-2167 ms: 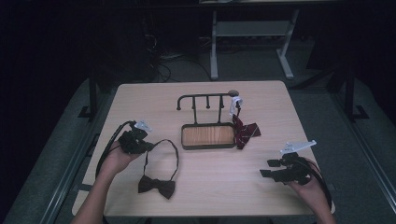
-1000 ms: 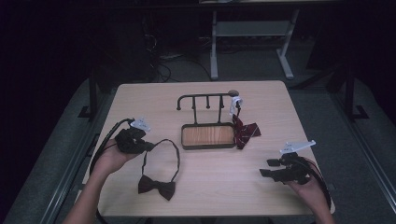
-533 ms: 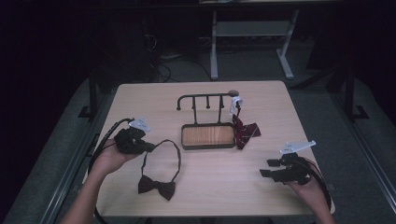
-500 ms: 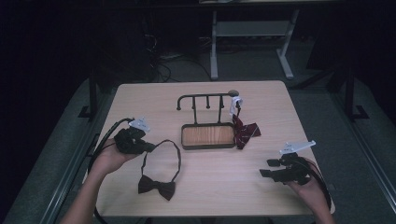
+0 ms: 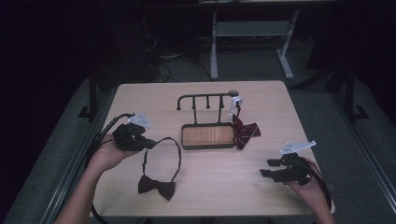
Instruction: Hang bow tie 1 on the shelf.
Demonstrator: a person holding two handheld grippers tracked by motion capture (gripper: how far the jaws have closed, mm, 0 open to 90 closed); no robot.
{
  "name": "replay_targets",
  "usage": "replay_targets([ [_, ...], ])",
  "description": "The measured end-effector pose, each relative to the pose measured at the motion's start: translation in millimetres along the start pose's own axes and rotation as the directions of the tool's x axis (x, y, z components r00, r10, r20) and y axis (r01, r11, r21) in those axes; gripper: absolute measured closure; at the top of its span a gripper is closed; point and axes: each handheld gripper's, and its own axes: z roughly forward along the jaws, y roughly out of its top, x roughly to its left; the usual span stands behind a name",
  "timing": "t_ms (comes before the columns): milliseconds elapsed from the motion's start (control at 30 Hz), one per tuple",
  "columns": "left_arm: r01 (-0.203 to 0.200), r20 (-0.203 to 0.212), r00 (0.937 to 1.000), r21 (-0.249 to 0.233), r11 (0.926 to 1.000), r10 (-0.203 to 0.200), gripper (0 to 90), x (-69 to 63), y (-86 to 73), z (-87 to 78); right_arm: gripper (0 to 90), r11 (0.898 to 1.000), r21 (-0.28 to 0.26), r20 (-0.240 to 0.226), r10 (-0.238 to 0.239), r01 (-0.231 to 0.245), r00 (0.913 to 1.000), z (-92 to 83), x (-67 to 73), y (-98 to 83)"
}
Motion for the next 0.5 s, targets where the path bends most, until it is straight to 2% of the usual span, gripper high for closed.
replay_targets([
  [233,-0.021,-0.008,0.9998,-0.012,0.9997,0.021,89.7,-1.6,10.0,-11.8,42.0,1.000,0.002,0.004,-0.010,0.010,0.9999,0.0,-0.9,-0.5],
  [500,-0.032,0.004,0.9995,-0.033,0.9989,0.033,89.7,-3.7,17.6,-18.9,41.9,1.000,-0.002,-0.001,-0.005,0.005,1.0000,-1.1,-1.8,-0.9],
])
